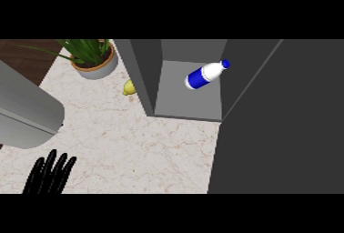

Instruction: Pick up the bottled water, place it into the cabinet and close the cabinet

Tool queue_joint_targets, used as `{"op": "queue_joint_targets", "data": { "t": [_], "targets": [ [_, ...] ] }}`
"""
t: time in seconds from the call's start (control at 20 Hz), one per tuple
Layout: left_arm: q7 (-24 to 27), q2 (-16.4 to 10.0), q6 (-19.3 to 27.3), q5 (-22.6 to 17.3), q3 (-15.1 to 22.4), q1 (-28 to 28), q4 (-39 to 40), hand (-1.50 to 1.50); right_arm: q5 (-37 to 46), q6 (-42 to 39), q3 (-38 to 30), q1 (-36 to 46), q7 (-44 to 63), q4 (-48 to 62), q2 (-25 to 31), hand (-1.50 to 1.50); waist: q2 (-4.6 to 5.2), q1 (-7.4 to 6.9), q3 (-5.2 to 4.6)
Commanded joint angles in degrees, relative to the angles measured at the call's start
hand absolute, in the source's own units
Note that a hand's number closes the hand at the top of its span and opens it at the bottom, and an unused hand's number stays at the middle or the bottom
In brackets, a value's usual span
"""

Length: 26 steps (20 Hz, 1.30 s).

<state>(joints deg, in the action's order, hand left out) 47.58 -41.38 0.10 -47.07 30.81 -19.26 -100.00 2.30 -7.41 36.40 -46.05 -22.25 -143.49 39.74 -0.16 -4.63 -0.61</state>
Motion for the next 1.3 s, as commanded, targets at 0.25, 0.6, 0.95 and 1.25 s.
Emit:
{"op": "queue_joint_targets", "data": {
  "t": [0.25,0.6,0.95,1.25],
  "targets": [
    [2.46,-6.06,-8.37,-2.51,-4.22,-2.76,0.59,-1.5,3.28,-4.32,7.04,15.89,15.0,-6.33,0.98,1.5,1.22,-2.65,-0.17],
    [3.06,-9.29,-12.07,-3.41,-6.03,-4.22,0.82,-1.5,-0.05,-5.97,7.19,28.43,22.28,-0.23,-1.3,1.5,1.87,-5.08,-0.33],
    [4.29,-10.96,-14.31,-3.73,-7.84,-4.6,1.16,-1.5,-3.9,-3.12,8.73,33.93,27.29,3.79,-8.39,1.5,2.11,-6.3,-0.53],
    [4.06,-12.66,-15.93,-4.26,-9.14,-4.72,1.23,-1.5,-6.75,-0.95,6.57,35.55,30.16,5.93,-12.77,1.5,2.63,-6.33,-0.44]
  ]
}}
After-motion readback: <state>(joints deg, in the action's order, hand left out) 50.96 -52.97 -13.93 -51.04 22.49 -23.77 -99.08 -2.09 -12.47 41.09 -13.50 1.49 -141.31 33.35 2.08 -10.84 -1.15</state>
